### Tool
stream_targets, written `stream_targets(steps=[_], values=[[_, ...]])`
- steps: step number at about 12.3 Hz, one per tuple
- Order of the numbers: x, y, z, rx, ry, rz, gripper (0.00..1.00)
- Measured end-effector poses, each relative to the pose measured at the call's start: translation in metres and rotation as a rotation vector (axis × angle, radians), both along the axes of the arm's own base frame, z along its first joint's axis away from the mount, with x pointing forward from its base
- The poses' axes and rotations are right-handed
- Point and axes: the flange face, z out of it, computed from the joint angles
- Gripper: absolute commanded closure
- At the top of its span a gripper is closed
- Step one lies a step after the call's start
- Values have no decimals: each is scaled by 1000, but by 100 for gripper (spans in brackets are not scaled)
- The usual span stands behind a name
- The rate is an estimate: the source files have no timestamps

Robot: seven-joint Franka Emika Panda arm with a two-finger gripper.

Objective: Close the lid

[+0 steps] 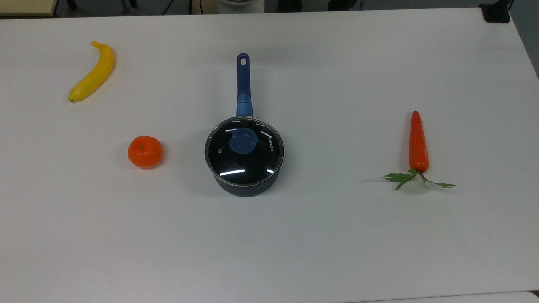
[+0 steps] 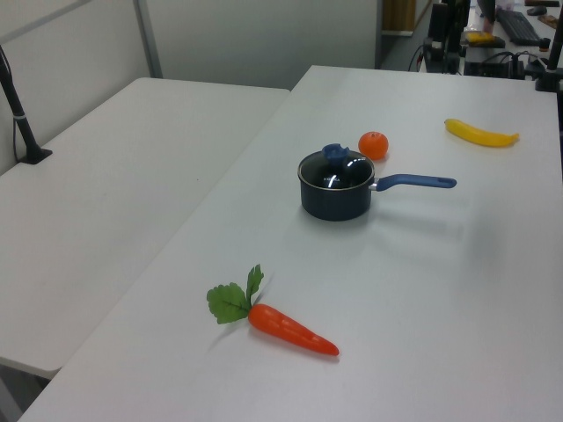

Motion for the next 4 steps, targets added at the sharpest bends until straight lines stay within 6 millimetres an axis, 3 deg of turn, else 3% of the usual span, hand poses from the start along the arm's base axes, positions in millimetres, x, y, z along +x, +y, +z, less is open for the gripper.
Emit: stream_targets(steps=[2, 4], values=[[-1, -15, 3, 1, -7, -21, 0], [-1, -16, 4, 1, -9, -22, 0]])
